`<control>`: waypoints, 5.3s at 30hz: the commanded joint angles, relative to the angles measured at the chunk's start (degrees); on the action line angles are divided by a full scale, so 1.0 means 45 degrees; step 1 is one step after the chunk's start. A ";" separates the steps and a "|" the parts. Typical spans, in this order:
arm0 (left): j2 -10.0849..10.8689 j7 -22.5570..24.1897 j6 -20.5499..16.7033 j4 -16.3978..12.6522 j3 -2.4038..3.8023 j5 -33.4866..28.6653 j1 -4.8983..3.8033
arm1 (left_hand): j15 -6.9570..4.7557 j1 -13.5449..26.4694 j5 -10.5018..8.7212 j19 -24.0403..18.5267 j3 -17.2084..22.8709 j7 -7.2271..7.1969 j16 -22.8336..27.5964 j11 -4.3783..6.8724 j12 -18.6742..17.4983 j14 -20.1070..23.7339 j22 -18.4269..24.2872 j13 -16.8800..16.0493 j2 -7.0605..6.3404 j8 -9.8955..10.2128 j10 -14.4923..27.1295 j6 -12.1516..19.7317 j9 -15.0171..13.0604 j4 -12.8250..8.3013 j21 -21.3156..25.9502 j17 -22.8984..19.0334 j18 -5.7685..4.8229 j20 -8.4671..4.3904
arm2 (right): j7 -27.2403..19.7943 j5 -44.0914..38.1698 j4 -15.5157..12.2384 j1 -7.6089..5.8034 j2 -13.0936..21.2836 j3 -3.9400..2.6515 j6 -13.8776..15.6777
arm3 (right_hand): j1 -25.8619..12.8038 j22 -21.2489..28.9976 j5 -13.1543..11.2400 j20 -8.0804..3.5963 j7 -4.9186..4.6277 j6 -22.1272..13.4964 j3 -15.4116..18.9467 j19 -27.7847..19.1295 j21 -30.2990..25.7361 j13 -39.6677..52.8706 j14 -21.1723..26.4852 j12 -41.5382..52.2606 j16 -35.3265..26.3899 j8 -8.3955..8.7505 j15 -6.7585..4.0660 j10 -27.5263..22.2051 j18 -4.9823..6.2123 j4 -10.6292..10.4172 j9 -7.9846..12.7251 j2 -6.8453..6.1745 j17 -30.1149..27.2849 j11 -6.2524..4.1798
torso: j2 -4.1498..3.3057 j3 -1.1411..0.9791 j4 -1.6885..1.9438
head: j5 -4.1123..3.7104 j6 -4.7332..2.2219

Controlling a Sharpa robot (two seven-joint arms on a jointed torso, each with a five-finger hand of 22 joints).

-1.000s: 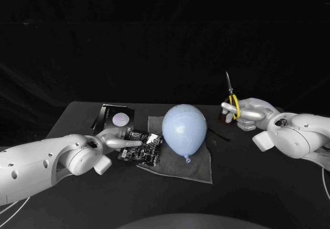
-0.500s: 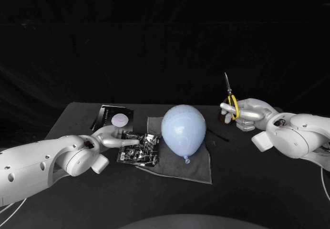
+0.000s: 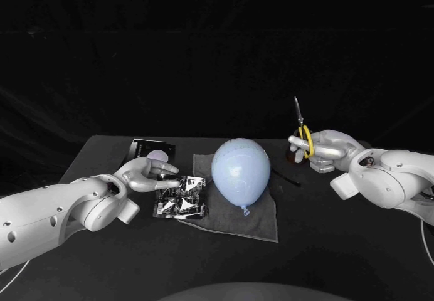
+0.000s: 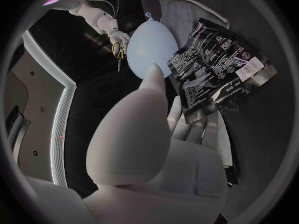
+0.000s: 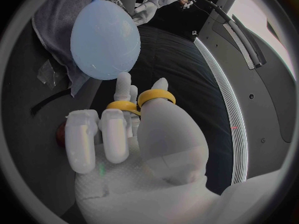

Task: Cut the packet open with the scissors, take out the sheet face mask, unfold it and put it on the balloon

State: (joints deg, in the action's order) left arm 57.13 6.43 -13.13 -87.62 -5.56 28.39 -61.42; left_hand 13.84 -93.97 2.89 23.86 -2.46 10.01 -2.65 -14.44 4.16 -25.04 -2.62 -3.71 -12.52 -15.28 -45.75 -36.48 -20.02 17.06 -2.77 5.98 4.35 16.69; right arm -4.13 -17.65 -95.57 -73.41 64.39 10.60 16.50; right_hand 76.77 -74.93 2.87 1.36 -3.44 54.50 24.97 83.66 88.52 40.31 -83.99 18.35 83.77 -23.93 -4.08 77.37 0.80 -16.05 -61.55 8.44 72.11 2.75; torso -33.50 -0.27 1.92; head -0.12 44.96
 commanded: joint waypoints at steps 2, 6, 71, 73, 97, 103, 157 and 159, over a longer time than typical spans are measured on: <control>-0.0033 0.0956 -0.0291 0.0033 0.0028 0.0904 -0.0009 | -0.0075 -0.0083 -0.0006 -0.0282 -0.0094 -0.0123 0.0064 0.0152 0.0038 0.0502 0.0024 -0.0005 -0.0107 -0.0107 0.0254 0.0113 0.0050 -0.0008 0.0075 -0.0117 -0.0094 -0.0017 | -0.0141 -0.0056 -0.0003 0.0006 -0.0011 -0.0009 -0.0282 | 0.0532 -0.3218 -0.0017 0.0033 0.0031 -0.0090 0.0357 0.1234 -0.0056 0.0018 -0.0631 0.0047 0.0006 0.0089 -0.0126 0.0907 -0.0082 -0.0042 -0.0016 0.0636 -0.0018 -0.0820 | 0.0005 -0.0014 -0.0012 | -0.0007 -0.0011; -0.0051 0.1234 -0.0435 0.0081 0.0039 0.0967 -0.0015 | -0.0261 -0.0082 -0.0006 -0.0607 -0.0158 -0.0204 0.0070 0.0508 0.0047 0.0856 0.0040 -0.0012 -0.0131 -0.0157 0.0470 0.0181 0.0098 -0.0003 0.0089 -0.0195 -0.0065 -0.0019 | -0.0139 -0.0056 -0.0002 0.0010 -0.0008 -0.0009 -0.0290 | 0.0532 -0.3218 -0.0017 0.0033 0.0031 -0.0090 0.0357 0.1234 -0.0056 0.0018 -0.0631 0.0047 0.0006 0.0089 -0.0126 0.0907 -0.0082 -0.0042 -0.0016 0.0636 -0.0018 -0.0820 | 0.0006 -0.0010 -0.0018 | -0.0078 -0.0010; -0.5533 0.3593 0.1207 0.3099 0.0949 -0.5348 -0.1901 | -0.0894 0.0380 -0.0033 0.4371 0.0990 0.0943 -0.1374 0.0671 -0.0156 -0.5608 -0.0272 0.0032 0.1384 0.0318 -0.2741 -0.1934 0.1496 -0.0182 -0.1076 0.1557 0.0728 0.0000 | -0.0791 -0.0490 -0.1052 -0.0490 -0.0786 -0.0091 -0.0475 | 0.1900 -0.3290 0.0003 0.0003 0.0153 -0.0013 -0.0021 0.1330 0.0153 0.0467 -0.0652 0.0170 -0.0012 0.0281 -0.0208 0.0912 -0.0134 0.0846 -0.0328 0.1147 0.0015 -0.0933 | 0.0044 -0.0035 -0.0050 | -0.1949 -0.2912; -0.5480 0.3545 0.1187 0.3342 0.0952 -0.5341 -0.1960 | -0.0882 0.0386 -0.0033 0.4375 0.0947 0.0977 -0.1355 0.0646 -0.0153 -0.5611 -0.0275 0.0030 0.1363 0.0348 -0.2664 -0.1890 0.1513 -0.0180 -0.1069 0.1552 0.0724 -0.0002 | -0.0441 -0.1278 -0.0550 -0.0808 -0.0897 -0.0093 -0.0441 | 0.2031 -0.3291 0.0002 -0.0005 0.0155 -0.0020 -0.0033 0.1331 0.0157 0.0478 -0.0656 0.0134 -0.0004 0.0329 -0.0212 0.0855 -0.0135 0.0927 -0.0321 0.1172 0.0040 -0.0935 | 0.0036 -0.0027 -0.0043 | -0.1986 -0.2981; -0.7591 0.2872 0.0977 0.8863 0.0906 -0.2276 -0.3340 | -0.1129 0.0880 -0.0025 0.5229 0.0755 0.0738 -0.1529 0.0896 0.0098 -0.6301 -0.0382 -0.0044 0.1285 0.0291 -0.3279 -0.2093 0.1558 -0.0096 -0.1467 0.1718 0.1213 -0.0026 | 0.5190 -1.5562 0.6496 -0.2515 -0.5231 -0.0086 -0.1199 | 0.2637 -0.3349 -0.0003 -0.0057 0.0229 0.0291 0.0176 0.1410 0.0329 0.0504 -0.0735 0.0028 0.0153 0.0574 -0.0262 0.0951 -0.0178 0.1190 -0.0208 0.1173 0.0437 -0.0999 | -0.0067 -0.0074 -0.0202 | -0.2125 -0.3298; -0.8122 0.2805 -0.0068 1.0154 0.0905 -0.1722 -0.3698 | -0.0998 0.1029 -0.0023 0.5088 0.0812 0.0850 -0.1280 0.0766 -0.0078 -0.6001 -0.0323 -0.0005 0.1178 0.0414 -0.3012 -0.1922 0.1632 -0.0106 -0.1351 0.1666 0.1155 -0.0024 | 0.5383 -1.7077 0.8279 -0.2510 -0.6675 -0.0078 -0.1282 | 0.2717 -0.3349 -0.0004 -0.0064 0.0228 0.0291 0.0198 0.1410 0.0329 0.0481 -0.0726 -0.0027 0.0140 0.0630 -0.0269 0.0916 -0.0178 0.1199 -0.0183 0.1178 0.0398 -0.1000 | -0.0128 -0.0097 -0.0209 | -0.2065 -0.3344; -0.9809 0.0993 0.3869 1.1343 0.0895 0.4246 -0.5000 | -0.0764 0.1663 -0.0031 0.2756 0.0145 0.1051 -0.0746 0.0536 0.0093 -0.5565 -0.0194 -0.0013 0.1490 0.0595 -0.2030 -0.1766 0.1756 -0.0100 -0.0550 0.1309 0.0468 -0.0008 | 0.5821 -2.3207 0.7964 -0.2342 -0.8982 0.0219 0.0545 | 0.2796 -0.3349 -0.0002 0.0082 -0.0007 0.0313 0.0316 0.1410 0.0329 -0.0223 -0.0644 -0.0978 -0.0003 0.1372 -0.0094 0.0732 -0.0178 0.0624 0.0046 0.0925 0.0097 -0.0780 | -0.1896 -0.0102 -0.0400 | -0.1053 -0.3727; -0.9834 0.1010 0.3855 1.1385 0.0890 0.4175 -0.4998 | -0.0743 0.1598 -0.0031 0.3017 0.0182 0.1044 -0.0676 0.0526 0.0041 -0.5473 -0.0218 0.0002 0.1553 0.0611 -0.1992 -0.1749 0.1763 -0.0101 -0.0608 0.1277 0.0514 -0.0017 | 0.5804 -2.3211 0.7858 -0.2361 -0.8905 0.0214 0.0654 | 0.2791 -0.3349 -0.0002 0.0082 -0.0003 0.0331 0.0311 0.1410 0.0329 -0.0234 -0.0648 -0.0987 0.0004 0.1375 -0.0096 0.0751 -0.0178 0.0603 0.0043 0.0921 0.0118 -0.0782 | -0.1947 -0.0111 -0.0418 | -0.1034 -0.3755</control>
State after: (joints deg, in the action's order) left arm 13.09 11.25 2.42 -36.45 -1.59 47.08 -83.78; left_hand 10.55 -86.80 2.88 36.95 -2.01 11.37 -5.70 -12.09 4.32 -49.68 -3.53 -3.75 -5.93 -12.28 -54.50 -44.21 -12.07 16.66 -5.31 11.79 5.69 16.59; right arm 21.31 -120.48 -59.91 -83.89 24.20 11.62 17.57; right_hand 82.29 -74.91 2.87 1.35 -3.49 55.67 24.96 83.87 89.80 39.30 -83.80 14.02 83.77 -17.94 -3.90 77.08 0.80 -13.06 -61.28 5.96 72.47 2.49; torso -41.83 -0.70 0.13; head -4.89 28.21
